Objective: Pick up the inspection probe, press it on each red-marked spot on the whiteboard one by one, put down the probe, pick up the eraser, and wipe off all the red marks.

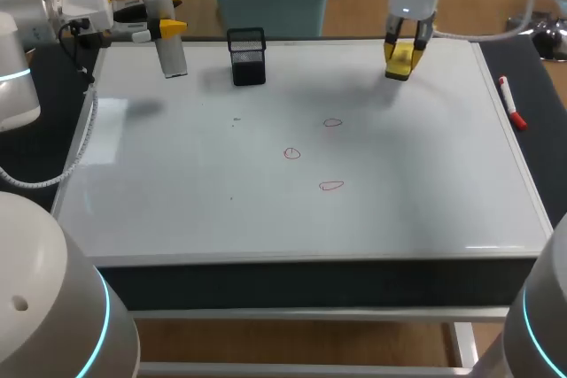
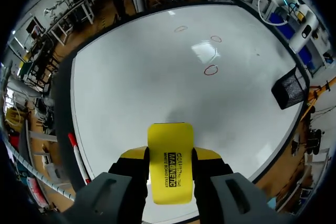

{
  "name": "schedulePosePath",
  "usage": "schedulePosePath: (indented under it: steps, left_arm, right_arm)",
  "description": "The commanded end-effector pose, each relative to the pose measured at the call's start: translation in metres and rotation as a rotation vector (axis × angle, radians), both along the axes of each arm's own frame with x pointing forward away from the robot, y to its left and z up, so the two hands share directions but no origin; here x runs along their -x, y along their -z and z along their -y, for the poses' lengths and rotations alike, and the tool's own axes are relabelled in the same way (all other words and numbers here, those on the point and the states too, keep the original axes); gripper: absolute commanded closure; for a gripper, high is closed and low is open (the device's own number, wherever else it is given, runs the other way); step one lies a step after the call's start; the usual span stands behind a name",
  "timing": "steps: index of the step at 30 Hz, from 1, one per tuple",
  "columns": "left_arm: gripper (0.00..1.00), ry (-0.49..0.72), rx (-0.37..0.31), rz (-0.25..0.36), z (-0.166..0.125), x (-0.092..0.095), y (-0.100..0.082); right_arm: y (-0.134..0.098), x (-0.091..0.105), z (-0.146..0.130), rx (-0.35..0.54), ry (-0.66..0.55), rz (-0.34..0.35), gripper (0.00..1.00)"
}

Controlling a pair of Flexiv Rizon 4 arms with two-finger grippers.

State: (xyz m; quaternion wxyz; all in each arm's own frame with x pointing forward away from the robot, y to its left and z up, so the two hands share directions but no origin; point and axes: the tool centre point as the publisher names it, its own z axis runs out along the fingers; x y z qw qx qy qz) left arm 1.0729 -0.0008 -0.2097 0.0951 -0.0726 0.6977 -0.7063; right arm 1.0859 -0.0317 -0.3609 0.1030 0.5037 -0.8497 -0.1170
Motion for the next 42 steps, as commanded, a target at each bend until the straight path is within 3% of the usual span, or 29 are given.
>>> schedulePosePath:
  steps: [1,8,25,42]
  left_arm:
    - [1.00,-0.002,0.000,0.002,0.000,0.000,-0.001]
    - [1.00,-0.002,0.000,0.002,0.000,0.000,-0.001]
    - [1.00,-0.002,0.000,0.002,0.000,0.000,-0.001]
    - [1.00,-0.002,0.000,0.002,0.000,0.000,-0.001]
  right_arm:
    - [-0.016,0.017,0.000,0.222,-0.018,0.407,1.00]
    - [-0.018,0.022,0.005,0.249,0.025,0.417,1.00]
    - [-0.010,0.038,0.026,0.222,0.098,0.392,1.00]
    - [-0.013,0.038,0.032,0.200,0.139,0.390,1.00]
